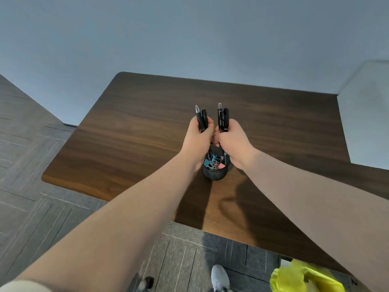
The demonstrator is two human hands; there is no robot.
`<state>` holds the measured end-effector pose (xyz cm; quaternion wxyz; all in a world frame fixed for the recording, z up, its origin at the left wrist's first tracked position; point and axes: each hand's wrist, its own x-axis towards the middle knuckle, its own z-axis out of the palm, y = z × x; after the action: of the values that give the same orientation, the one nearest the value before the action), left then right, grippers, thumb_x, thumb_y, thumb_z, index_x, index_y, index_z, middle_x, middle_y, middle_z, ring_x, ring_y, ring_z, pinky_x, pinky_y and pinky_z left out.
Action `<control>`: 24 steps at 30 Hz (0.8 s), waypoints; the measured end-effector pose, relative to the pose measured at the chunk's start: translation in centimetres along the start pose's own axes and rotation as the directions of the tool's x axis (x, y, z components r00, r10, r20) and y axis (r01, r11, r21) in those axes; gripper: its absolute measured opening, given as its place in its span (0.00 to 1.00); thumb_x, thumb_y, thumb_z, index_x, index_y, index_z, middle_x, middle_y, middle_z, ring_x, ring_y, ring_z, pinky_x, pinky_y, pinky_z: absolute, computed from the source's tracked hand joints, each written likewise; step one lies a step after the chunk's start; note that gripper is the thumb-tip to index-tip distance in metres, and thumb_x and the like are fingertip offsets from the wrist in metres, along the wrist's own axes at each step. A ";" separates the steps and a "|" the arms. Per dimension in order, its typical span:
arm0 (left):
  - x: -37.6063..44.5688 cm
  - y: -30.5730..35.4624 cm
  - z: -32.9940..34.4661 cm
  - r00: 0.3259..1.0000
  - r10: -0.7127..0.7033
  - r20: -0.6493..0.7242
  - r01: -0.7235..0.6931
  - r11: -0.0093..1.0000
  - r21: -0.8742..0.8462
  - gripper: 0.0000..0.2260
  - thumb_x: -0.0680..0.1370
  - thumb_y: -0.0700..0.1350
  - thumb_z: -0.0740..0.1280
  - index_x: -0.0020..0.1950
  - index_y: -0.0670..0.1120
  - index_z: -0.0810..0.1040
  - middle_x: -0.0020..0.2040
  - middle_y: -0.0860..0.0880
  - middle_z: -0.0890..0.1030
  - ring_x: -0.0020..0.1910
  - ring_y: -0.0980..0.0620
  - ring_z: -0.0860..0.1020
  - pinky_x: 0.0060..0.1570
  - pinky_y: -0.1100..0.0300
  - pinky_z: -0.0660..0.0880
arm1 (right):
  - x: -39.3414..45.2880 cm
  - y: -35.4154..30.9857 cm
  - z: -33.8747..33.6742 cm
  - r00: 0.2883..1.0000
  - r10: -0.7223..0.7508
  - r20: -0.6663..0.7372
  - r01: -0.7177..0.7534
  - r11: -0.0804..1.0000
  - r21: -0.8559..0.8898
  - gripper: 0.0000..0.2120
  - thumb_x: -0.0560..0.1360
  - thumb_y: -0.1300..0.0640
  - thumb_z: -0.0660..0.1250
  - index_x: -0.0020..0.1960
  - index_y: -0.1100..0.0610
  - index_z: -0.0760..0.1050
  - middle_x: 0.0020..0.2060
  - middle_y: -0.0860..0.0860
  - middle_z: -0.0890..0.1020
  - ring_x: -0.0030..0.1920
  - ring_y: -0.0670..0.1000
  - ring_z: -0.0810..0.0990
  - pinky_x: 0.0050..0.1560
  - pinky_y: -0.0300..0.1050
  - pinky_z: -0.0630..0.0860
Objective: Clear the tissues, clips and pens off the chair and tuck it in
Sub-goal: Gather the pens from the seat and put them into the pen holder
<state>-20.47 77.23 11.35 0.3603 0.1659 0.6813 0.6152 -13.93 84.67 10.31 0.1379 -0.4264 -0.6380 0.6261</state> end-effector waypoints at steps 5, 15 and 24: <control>0.3 -1.2 1.0 1.000 -0.017 -0.004 0.017 1.000 0.005 0.03 0.79 0.42 0.62 0.48 0.51 0.72 0.48 0.48 0.80 0.50 0.48 0.79 0.57 0.48 0.76 | 0.4 1.0 -0.1 1.000 0.028 0.008 -0.028 0.999 0.043 0.17 0.73 0.67 0.61 0.59 0.54 0.71 0.50 0.54 0.80 0.52 0.53 0.80 0.53 0.53 0.79; 0.5 -2.6 1.0 0.997 -0.046 -0.069 0.051 0.996 0.075 0.06 0.79 0.42 0.62 0.46 0.53 0.71 0.50 0.46 0.80 0.52 0.48 0.78 0.59 0.46 0.76 | 0.4 1.9 -0.1 0.998 -0.056 0.023 0.057 0.995 -0.082 0.11 0.77 0.64 0.61 0.57 0.53 0.70 0.52 0.52 0.79 0.52 0.51 0.78 0.46 0.43 0.74; 0.6 -2.6 1.3 0.996 -0.037 -0.078 0.051 0.982 0.183 0.06 0.79 0.41 0.63 0.55 0.47 0.71 0.52 0.49 0.79 0.55 0.49 0.78 0.59 0.51 0.75 | 0.7 2.2 -0.7 0.996 -0.085 -0.015 0.082 0.987 -0.135 0.09 0.76 0.65 0.62 0.52 0.53 0.70 0.47 0.50 0.79 0.49 0.51 0.77 0.42 0.38 0.71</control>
<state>-19.45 78.07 8.68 0.3315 0.1604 0.7518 0.5470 -13.08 85.30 8.18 0.1418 -0.4139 -0.6946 0.5711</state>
